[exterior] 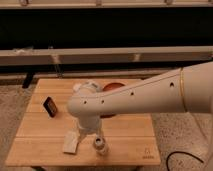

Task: Knock the bottle over

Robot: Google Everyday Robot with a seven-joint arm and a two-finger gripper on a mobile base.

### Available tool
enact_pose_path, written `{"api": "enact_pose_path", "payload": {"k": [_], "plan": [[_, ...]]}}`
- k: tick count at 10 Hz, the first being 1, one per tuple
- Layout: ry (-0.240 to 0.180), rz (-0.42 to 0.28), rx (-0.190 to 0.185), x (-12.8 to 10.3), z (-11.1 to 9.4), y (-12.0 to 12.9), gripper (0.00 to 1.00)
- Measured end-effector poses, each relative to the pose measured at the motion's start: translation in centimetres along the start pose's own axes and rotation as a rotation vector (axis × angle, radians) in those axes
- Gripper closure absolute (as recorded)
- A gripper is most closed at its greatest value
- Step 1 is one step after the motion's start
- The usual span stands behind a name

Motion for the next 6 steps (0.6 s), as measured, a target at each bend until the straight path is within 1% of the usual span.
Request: {"api": "enact_pose_path", "payload": {"k": [2,4,6], "plan": [[0.002,-0.007,-0.002,1.2,-0.2,0.5,0.35],[-0.001,-0.006,-0.009,1.5,-0.4,0.8,0.35],[-0.001,-0.010,-0.015,0.5,-0.3,1.2,0.35]]}}
